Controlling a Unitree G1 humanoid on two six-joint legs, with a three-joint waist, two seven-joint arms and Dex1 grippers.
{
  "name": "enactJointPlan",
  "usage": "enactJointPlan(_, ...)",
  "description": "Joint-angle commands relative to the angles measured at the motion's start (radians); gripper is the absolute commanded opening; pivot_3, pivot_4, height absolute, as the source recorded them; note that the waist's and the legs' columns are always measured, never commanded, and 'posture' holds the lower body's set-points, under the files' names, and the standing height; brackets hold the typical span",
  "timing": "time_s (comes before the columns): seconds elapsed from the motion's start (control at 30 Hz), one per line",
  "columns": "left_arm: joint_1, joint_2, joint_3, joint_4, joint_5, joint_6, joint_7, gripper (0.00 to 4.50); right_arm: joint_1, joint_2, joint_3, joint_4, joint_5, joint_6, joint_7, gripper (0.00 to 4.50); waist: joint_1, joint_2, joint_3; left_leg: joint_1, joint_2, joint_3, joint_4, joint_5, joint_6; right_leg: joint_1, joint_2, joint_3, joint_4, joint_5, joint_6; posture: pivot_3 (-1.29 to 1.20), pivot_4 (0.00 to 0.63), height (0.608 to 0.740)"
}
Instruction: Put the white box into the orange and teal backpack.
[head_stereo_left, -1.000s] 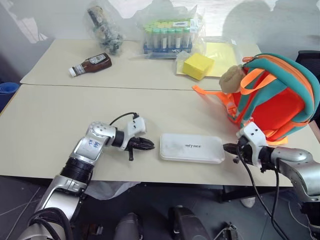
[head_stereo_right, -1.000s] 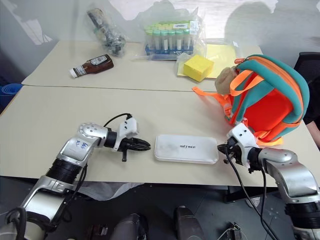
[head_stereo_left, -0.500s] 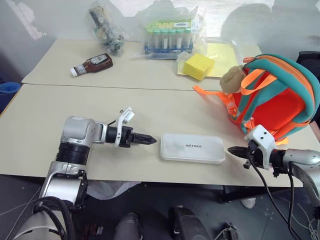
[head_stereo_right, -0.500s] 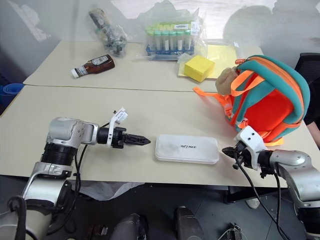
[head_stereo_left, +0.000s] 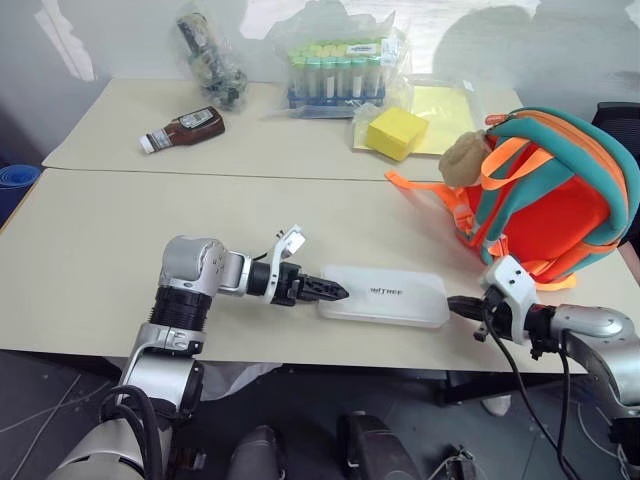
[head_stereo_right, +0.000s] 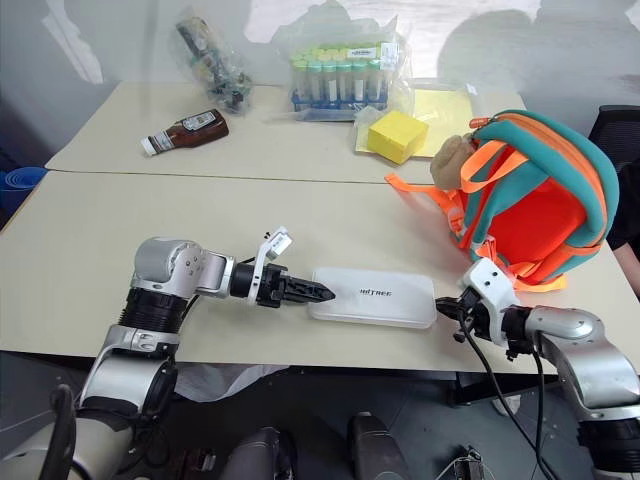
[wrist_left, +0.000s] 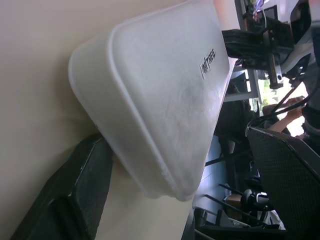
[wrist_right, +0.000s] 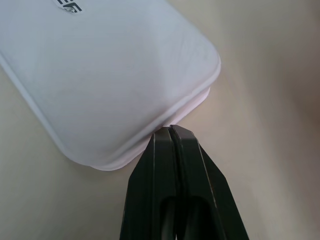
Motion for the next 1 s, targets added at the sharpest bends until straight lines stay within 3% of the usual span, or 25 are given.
enactJointPlan(0.03, 0.016, -0.034, 0.002, 0.002, -0.025, -0.053, 0.016, 4.34, 0.022, 0.017, 0.009, -0.058, -0.006, -0.018, -0.019, 0.00, 0.000, 0.000, 0.000, 0.000, 0.000, 0.000, 0.000, 0.000, 0.000, 0.000, 0.000, 0.000, 0.000, 0.000, 0.000, 0.00, 0.150, 0.740)
enactJointPlan(0.07, 0.017, -0.037, 0.001, 0.000, -0.020, -0.073, 0.022, 4.34, 0.031, 0.020, 0.009, -0.062, -0.011, -0.021, -0.023, 0.00, 0.001, 0.000, 0.000, 0.000, 0.000, 0.000, 0.000, 0.000, 0.000, 0.000, 0.000, 0.000, 0.000, 0.000, 0.000, 0.00, 0.150, 0.740)
enactJointPlan(0.17, -0.009, -0.042, 0.055, 0.031, -0.046, -0.061, 0.029, 3.79, 0.065, 0.033, -0.010, -0.073, -0.005, -0.021, -0.038, 0.00, 0.001, 0.000, 0.000, 0.000, 0.000, 0.000, 0.000, 0.000, 0.000, 0.000, 0.000, 0.000, 0.000, 0.000, 0.000, 0.00, 0.150, 0.740)
enactJointPlan(0.43, -0.012, -0.078, 0.074, 0.012, -0.101, -0.061, 0.034, 1.39, 0.116, 0.048, -0.035, -0.091, -0.002, -0.044, -0.064, 0.00, 0.003, 0.000, 0.000, 0.000, 0.000, 0.000, 0.000, 0.000, 0.000, 0.001, 0.000, -0.001, -0.001, 0.000, 0.000, 0.00, 0.150, 0.740)
enactJointPlan(0.6, 0.003, -0.071, 0.093, -0.031, -0.137, -0.044, 0.043, 1.28, 0.196, 0.041, -0.099, -0.141, 0.019, -0.061, -0.069, 0.00, 0.015, 0.000, 0.000, 0.000, 0.000, 0.000, 0.000, -0.001, -0.001, 0.001, 0.000, 0.000, -0.001, 0.000, 0.000, 0.00, 0.150, 0.740)
enactJointPlan(0.7, 0.003, -0.031, 0.140, -0.041, -0.152, -0.033, 0.051, 1.28, 0.251, 0.042, -0.277, -0.221, 0.145, 0.011, -0.071, 0.59, 0.019, 0.000, 0.000, 0.000, 0.000, 0.000, 0.000, -0.001, -0.001, 0.000, 0.000, 0.000, -0.001, 0.000, 0.000, 0.00, 0.150, 0.740)
enactJointPlan(0.8, 0.001, 0.042, 0.220, -0.056, -0.167, -0.054, 0.054, 1.28, 0.272, 0.045, -0.495, -0.285, 0.279, 0.114, -0.119, 1.53, 0.009, 0.001, 0.000, 0.000, 0.001, 0.001, 0.000, -0.001, -0.001, 0.000, 0.000, 0.001, 0.000, 0.000, 0.000, 0.00, 0.150, 0.740)
enactJointPlan(1.0, -0.036, 0.098, 0.395, -0.072, -0.214, -0.033, 0.109, 1.28, 0.217, 0.055, -0.630, -0.287, 0.349, 0.193, -0.239, 3.63, 0.003, 0.000, 0.000, 0.001, 0.001, -0.002, -0.001, 0.000, -0.002, 0.001, 0.001, -0.001, 0.000, -0.001, -0.001, 0.00, 0.150, 0.740)
